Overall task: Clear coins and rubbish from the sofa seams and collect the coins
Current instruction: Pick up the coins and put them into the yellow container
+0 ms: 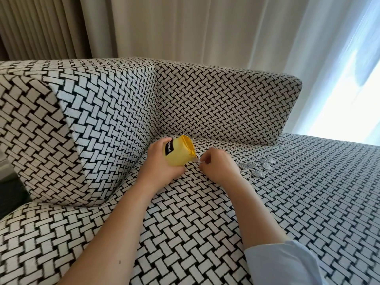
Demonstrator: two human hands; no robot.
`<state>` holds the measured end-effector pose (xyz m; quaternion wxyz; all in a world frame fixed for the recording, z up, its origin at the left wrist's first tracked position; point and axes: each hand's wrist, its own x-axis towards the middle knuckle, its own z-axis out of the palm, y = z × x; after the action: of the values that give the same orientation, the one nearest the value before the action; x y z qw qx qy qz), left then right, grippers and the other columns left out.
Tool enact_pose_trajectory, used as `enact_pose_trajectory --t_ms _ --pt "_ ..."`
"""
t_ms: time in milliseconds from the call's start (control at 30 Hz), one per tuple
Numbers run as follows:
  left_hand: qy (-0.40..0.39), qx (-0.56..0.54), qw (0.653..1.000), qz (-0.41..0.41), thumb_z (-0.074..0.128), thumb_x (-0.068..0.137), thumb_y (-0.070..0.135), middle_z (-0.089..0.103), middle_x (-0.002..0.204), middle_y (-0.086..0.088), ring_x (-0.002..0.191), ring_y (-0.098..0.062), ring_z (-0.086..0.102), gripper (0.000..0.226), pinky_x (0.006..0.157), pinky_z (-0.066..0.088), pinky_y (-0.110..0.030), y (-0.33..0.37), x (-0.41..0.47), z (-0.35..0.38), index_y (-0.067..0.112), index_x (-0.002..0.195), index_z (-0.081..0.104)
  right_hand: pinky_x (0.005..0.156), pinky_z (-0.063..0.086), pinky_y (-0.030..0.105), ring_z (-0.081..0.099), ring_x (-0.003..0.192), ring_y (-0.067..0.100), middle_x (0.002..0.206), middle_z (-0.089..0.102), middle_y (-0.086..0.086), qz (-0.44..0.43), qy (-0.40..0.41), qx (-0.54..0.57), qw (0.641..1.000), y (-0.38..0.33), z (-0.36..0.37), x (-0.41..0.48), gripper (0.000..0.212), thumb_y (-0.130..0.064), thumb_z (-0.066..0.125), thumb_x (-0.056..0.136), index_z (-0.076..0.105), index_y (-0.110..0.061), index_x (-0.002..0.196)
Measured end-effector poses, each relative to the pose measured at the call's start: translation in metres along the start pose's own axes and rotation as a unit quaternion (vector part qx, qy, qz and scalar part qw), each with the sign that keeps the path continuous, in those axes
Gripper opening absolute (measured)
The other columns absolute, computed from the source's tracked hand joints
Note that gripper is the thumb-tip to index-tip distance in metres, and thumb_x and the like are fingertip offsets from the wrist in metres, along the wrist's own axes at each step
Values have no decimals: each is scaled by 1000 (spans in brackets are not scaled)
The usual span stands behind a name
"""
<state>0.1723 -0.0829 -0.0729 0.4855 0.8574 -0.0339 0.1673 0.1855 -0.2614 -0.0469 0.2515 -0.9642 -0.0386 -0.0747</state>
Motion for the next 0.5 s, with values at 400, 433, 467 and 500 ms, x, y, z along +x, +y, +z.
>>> enact_pose_trajectory --t_ms 400,433,467,500 --pt "34 -31 999 5 86 63 20 34 125 8 91 8 41 91 65 32 -11 -4 1 2 30 139 37 52 37 24 48 63 11 74 53 -8 -19 -66 -8 998 -12 2 11 24 -28 50 96 66 -26 115" --pt "33 -31 999 5 86 63 21 34 125 8 90 8 41 91 65 31 -10 -4 2 2 30 139 36 53 40 25 50 64 11 75 54 -8 -16 -62 1 998 -12 1 12 20 -29 54 95 66 -26 111" --pt "32 -30 999 6 86 63 21 33 125 8 90 9 40 91 65 31 -10 -4 2 2 30 139 36 56 43 26 53 68 11 79 56 -8 -12 -56 10 998 -12 0 12 16 -30 58 93 65 -25 107" --pt "31 -29 999 7 86 63 22 33 125 8 90 9 40 91 65 32 -10 -4 2 3 31 138 36 59 45 26 57 73 12 83 58 -8 -10 -48 18 999 -12 0 12 12 -29 61 91 65 -25 102"
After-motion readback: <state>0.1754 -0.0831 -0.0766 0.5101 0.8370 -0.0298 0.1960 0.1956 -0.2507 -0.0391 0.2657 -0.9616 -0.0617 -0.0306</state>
